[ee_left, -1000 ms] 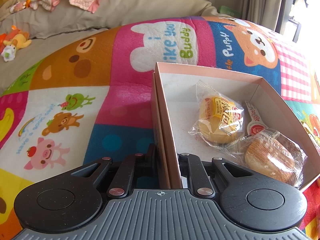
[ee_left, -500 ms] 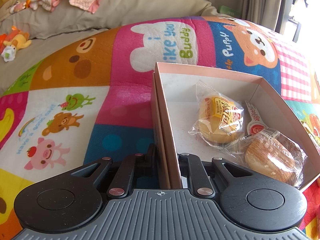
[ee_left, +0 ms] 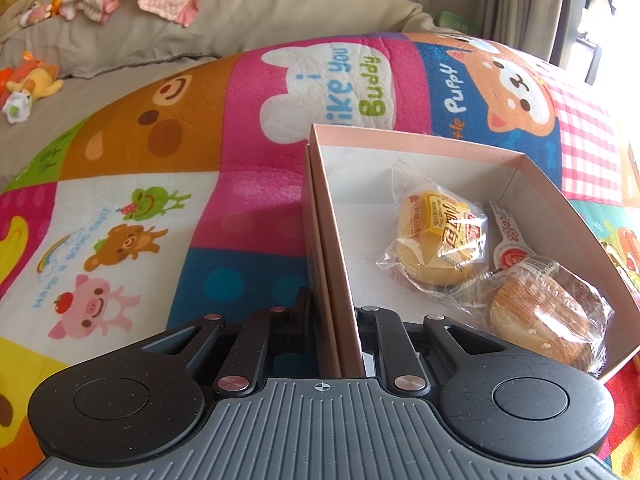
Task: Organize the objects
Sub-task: 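Grasp the white snack packet with the right gripper and lift, then carry the white packet into the pink box and open the right gripper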
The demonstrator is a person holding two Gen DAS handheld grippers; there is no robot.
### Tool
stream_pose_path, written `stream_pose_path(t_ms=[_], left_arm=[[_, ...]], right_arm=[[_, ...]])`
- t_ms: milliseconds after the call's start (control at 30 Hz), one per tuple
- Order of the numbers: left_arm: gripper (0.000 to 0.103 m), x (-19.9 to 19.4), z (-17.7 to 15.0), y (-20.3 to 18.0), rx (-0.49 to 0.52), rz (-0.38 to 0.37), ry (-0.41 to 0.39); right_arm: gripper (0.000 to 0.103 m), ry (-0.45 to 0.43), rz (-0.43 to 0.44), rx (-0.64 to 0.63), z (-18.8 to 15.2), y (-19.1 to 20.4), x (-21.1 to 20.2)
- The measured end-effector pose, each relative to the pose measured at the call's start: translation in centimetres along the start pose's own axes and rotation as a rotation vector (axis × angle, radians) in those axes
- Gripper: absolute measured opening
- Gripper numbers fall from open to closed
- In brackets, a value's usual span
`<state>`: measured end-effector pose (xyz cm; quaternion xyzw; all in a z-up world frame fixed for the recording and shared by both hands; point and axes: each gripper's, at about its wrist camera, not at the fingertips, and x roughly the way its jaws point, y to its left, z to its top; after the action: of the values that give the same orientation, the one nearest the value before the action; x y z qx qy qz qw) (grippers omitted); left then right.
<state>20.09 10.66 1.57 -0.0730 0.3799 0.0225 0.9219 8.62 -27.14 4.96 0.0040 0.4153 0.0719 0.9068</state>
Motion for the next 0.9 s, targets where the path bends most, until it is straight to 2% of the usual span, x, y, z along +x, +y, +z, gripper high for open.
stream_pose_path(t_ms=[200,233,300,333,400,433,600,667,767,900], left_arm=[[0.015,0.0,0.0,0.0,-0.002,-0.004,0.0],[0.015,0.0,0.0,0.0,-0.002,-0.004,0.0],[0.015,0.0,0.0,0.0,-0.002,-0.004,0.0],[0.015,0.0,0.0,0.0,-0.002,-0.003,0.0],[0.015,0.0,0.0,0.0,-0.003,-0.004,0.0],[0.015,0.0,0.0,0.0,-0.003,-0.004,0.0],[0.015,0.0,0.0,0.0,-0.004,-0.004,0.001],[0.015,0.0,0.0,0.0,-0.005,-0.005,0.001],[0.015,0.0,0.0,0.0,-0.005,-0.006,0.001],[0.015,0.0,-0.1,-0.1,-0.007,-0.008,0.001]], right_arm=[[0.103,0.048,0.057,0.289,1.2,1.0,4.9],[0.103,0.015,0.02,0.259,1.3,1.9,5.0],[0.097,0.023,-0.002,0.128,1.3,4.0,5.7],[0.088,0.021,-0.034,0.062,1.2,4.9,5.8],[0.077,0.015,-0.061,-0.043,0.9,6.1,5.5],[0.065,0.022,-0.036,-0.056,0.9,6.1,5.2],[0.05,0.104,0.054,-0.044,1.0,5.0,3.7],[0.05,0.114,0.094,-0.024,1.5,4.5,2.6],[0.05,0.024,0.125,-0.066,4.6,5.2,-0.1],[0.05,-0.082,0.241,-0.093,10.3,7.2,-1.9]])
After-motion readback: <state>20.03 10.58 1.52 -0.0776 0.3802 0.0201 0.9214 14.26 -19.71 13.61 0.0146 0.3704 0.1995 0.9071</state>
